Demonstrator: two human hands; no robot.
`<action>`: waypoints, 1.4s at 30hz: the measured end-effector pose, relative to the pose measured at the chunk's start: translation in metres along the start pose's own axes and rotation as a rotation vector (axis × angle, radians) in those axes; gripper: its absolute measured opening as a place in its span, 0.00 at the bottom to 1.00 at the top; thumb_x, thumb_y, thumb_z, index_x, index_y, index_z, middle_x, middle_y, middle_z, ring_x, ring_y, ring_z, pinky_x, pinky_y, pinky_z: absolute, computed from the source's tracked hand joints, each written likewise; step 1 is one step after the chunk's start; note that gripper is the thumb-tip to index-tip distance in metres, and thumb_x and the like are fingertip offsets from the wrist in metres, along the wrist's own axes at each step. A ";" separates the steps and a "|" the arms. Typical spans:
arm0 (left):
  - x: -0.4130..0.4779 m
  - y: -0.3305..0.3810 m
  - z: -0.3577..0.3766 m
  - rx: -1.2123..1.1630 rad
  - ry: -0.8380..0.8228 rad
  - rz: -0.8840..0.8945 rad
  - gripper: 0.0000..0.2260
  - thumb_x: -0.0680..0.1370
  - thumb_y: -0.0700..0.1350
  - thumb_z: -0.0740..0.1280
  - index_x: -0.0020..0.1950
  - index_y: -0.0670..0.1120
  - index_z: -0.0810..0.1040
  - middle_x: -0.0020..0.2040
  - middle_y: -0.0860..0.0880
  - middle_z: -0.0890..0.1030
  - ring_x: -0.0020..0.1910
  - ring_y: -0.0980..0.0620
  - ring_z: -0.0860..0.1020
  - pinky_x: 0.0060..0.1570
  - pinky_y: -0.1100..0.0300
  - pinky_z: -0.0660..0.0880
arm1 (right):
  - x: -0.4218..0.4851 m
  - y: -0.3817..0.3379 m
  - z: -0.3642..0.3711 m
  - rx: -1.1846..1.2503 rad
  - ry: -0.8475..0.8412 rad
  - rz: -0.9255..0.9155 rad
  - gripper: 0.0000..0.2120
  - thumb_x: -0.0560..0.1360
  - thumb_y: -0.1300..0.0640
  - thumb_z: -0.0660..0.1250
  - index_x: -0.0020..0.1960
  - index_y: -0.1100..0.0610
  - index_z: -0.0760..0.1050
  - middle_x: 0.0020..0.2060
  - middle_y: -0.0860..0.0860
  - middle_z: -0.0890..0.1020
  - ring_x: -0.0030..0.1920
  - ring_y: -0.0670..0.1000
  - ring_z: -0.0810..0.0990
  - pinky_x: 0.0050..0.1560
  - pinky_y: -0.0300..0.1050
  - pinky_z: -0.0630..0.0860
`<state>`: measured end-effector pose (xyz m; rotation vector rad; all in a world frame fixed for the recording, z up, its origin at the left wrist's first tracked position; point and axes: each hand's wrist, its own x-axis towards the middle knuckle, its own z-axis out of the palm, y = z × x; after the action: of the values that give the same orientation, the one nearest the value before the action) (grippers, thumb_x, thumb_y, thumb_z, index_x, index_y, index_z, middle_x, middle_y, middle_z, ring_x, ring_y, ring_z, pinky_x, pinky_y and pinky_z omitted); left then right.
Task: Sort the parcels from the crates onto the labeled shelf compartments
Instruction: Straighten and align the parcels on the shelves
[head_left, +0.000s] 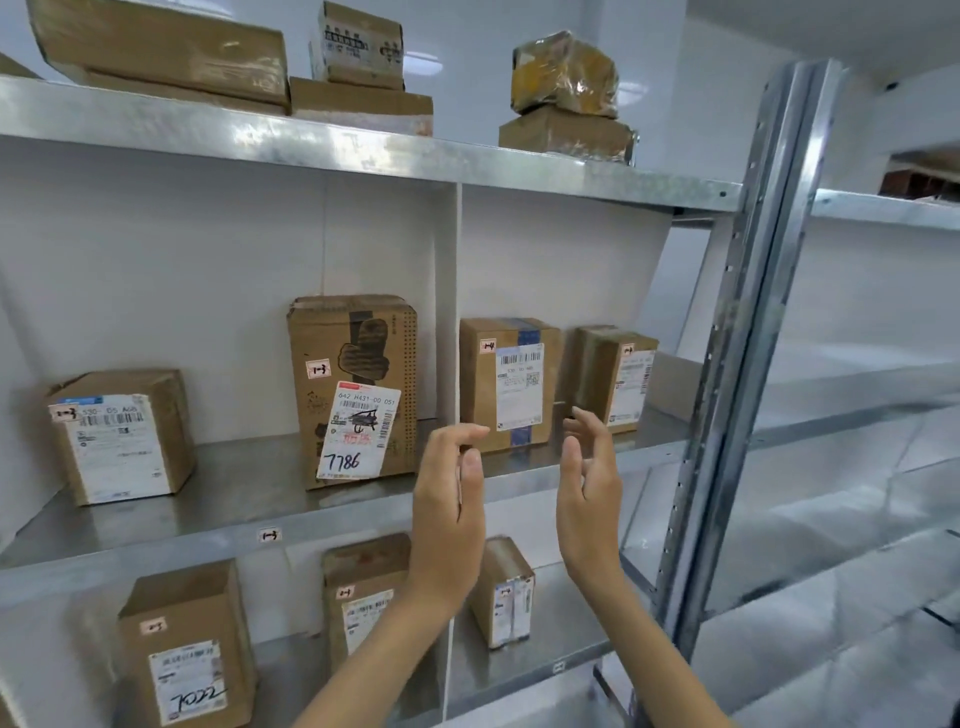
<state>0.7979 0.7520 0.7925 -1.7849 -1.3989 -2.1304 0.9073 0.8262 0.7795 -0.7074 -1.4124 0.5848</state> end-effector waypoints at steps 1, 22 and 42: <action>-0.001 0.001 0.008 -0.010 -0.020 -0.002 0.12 0.81 0.49 0.53 0.56 0.48 0.74 0.51 0.55 0.77 0.55 0.57 0.75 0.56 0.71 0.68 | 0.006 0.004 -0.009 -0.013 0.022 0.008 0.13 0.82 0.54 0.55 0.65 0.47 0.67 0.57 0.45 0.76 0.58 0.40 0.73 0.56 0.30 0.69; 0.058 -0.061 0.259 -0.046 -0.312 -0.363 0.27 0.82 0.49 0.56 0.77 0.54 0.46 0.77 0.56 0.52 0.70 0.64 0.54 0.67 0.67 0.52 | 0.185 0.148 -0.131 -0.020 -0.176 0.290 0.23 0.81 0.60 0.57 0.75 0.54 0.59 0.66 0.52 0.71 0.64 0.49 0.70 0.62 0.42 0.69; 0.094 -0.107 0.312 -0.076 -0.293 -0.491 0.37 0.76 0.29 0.59 0.78 0.50 0.46 0.75 0.51 0.62 0.73 0.55 0.63 0.70 0.60 0.64 | 0.231 0.204 -0.103 0.123 -0.473 0.185 0.19 0.81 0.61 0.56 0.72 0.56 0.63 0.66 0.52 0.74 0.66 0.51 0.73 0.67 0.53 0.71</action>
<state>0.9493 1.0601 0.7844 -2.0152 -2.0370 -2.2154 1.0387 1.1232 0.7808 -0.6277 -1.7363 1.0248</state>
